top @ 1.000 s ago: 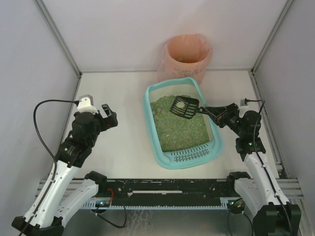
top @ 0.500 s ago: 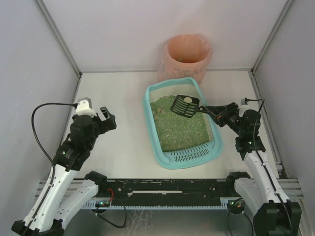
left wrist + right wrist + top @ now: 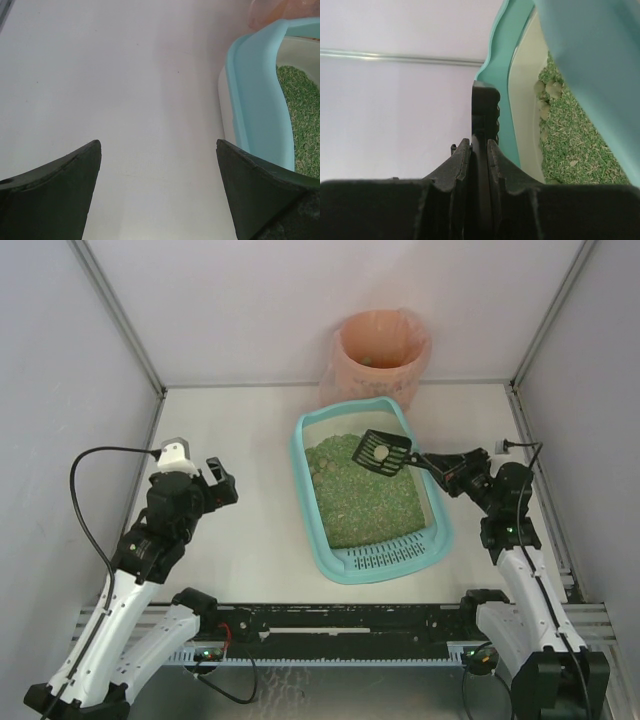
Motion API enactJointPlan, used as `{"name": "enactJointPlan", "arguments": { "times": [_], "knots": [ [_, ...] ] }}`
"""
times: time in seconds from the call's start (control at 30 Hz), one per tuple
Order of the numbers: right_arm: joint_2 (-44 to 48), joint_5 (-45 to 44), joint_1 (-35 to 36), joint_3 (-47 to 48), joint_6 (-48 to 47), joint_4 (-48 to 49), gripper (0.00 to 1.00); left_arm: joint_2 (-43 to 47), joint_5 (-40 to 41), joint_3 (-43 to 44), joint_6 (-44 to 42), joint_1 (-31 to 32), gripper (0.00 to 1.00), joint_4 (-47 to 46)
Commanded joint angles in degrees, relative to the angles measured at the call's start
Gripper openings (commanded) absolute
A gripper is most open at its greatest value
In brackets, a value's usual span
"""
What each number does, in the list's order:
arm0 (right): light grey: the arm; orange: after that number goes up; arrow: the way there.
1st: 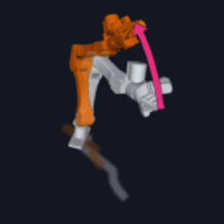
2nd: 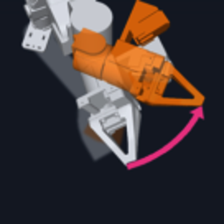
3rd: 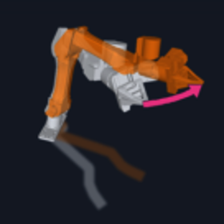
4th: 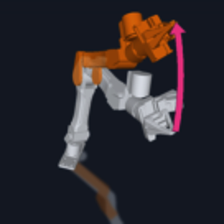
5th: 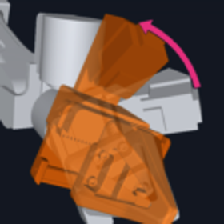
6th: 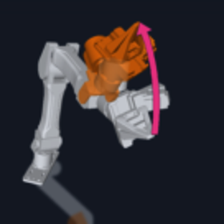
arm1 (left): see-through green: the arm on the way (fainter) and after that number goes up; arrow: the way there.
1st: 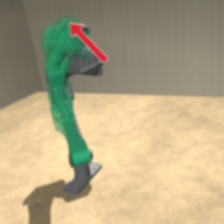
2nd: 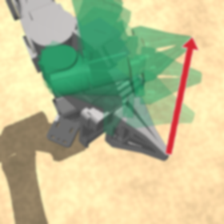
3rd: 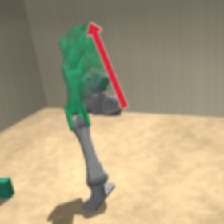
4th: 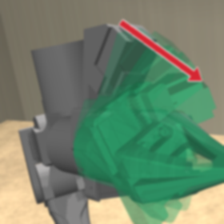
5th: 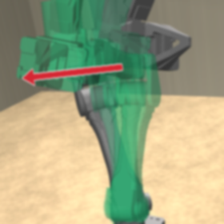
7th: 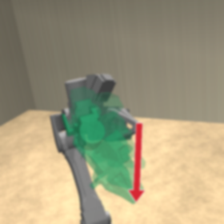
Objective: Clean the litter box
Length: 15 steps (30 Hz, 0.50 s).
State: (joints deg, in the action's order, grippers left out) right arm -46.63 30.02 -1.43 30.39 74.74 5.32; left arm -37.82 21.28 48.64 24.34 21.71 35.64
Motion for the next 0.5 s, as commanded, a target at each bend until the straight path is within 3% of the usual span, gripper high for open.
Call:
{"name": "enactJointPlan", "arguments": {
  "times": [0.0,0.13,0.3,0.47],
  "knots": [
    [0.55,-1.01,3.70,2.59,-0.23,4.61,0.00,0.19,0.26,-0.51,-0.91,-0.68,1.00,-0.80],
    [1.36,-0.28,-0.69,2.07,-1.09,-0.16,0.00,-0.40,-0.02,-0.05,-1.05,-0.62,1.00,-0.41],
    [1.60,-0.74,2.76,2.05,-0.82,3.74,0.00,-0.38,-1.26,-0.34,-1.04,-1.29,0.99,-1.15],
    [1.83,-0.70,0.02,1.96,-3.44,-0.01,0.00,-0.83,-2.44,-0.24,-0.96,-1.97,0.99,-1.09]
  ]
}}
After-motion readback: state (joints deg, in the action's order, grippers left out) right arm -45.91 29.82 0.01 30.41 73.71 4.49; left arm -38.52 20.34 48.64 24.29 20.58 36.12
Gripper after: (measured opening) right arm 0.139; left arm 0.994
